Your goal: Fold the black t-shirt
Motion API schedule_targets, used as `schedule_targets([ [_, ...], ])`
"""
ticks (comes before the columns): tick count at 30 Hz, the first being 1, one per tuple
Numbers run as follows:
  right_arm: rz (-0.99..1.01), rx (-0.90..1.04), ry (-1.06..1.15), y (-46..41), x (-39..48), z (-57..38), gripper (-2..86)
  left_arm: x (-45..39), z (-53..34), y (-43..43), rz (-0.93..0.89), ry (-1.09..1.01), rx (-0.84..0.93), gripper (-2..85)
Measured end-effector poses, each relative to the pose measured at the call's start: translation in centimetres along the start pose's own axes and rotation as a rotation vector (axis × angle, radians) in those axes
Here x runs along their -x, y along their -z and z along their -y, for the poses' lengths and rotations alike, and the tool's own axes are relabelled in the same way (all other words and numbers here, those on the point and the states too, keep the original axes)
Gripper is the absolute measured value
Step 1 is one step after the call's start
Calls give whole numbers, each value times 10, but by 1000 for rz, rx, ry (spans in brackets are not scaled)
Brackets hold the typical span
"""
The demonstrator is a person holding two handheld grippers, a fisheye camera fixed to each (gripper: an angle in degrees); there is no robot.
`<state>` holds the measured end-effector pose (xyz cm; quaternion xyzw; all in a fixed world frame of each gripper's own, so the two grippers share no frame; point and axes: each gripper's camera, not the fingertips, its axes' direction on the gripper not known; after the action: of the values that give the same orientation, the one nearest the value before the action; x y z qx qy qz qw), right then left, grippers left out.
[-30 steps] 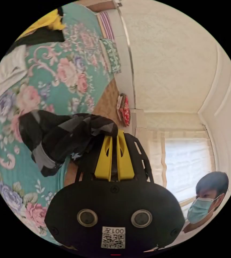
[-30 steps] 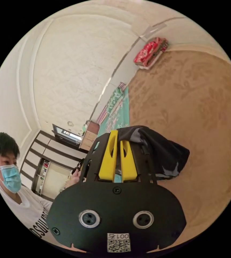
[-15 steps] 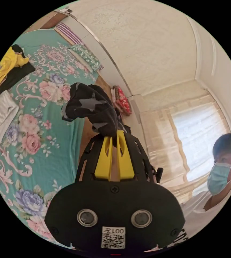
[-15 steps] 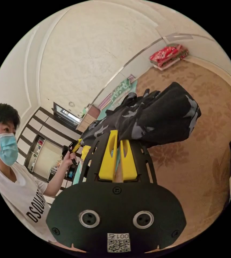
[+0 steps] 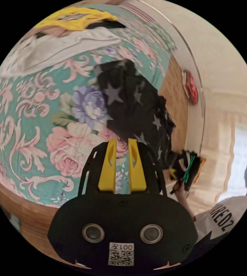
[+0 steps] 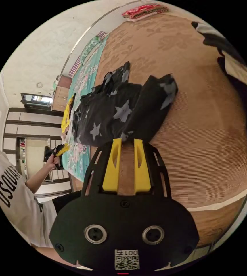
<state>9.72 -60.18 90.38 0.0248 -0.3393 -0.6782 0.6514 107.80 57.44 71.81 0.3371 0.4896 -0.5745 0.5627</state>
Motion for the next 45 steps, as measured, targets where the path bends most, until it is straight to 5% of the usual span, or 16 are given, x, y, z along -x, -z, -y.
schedule_targets([
  [5, -282, -68, 123, 25, 10, 59, 117, -196, -24, -153, 184, -813, 358, 42],
  [8, -281, -5, 156, 11, 2, 97, 112, -268, -58, -239, 330, -1158, 353, 36],
  [11, -225, 76, 152, -2, -4, 121, 76, -298, -54, -299, 580, -1287, 230, 27],
  [15, -214, 78, 191, 10, 8, 123, 28, -306, -3, -323, 709, -1308, 109, 40],
  [20, -261, -31, 164, 59, 14, 113, 14, -305, 57, -372, 571, -1439, 341, 46],
  [23, -312, 76, 46, 59, -11, 115, 10, -304, 76, -410, 575, -1397, 464, 3],
  [26, -366, 93, -45, 70, -24, 115, 11, -311, 90, -405, 514, -1319, 361, -5],
  [30, -325, -8, 79, 84, 14, 131, 24, -321, 106, -397, 494, -1342, 281, -5],
  [38, -165, 85, 478, 13, 116, 231, 91, -279, 170, -332, 430, -1174, 118, 84],
  [45, -150, 194, 474, -61, 149, 264, 89, -201, 210, -317, 409, -1087, 274, 100],
])
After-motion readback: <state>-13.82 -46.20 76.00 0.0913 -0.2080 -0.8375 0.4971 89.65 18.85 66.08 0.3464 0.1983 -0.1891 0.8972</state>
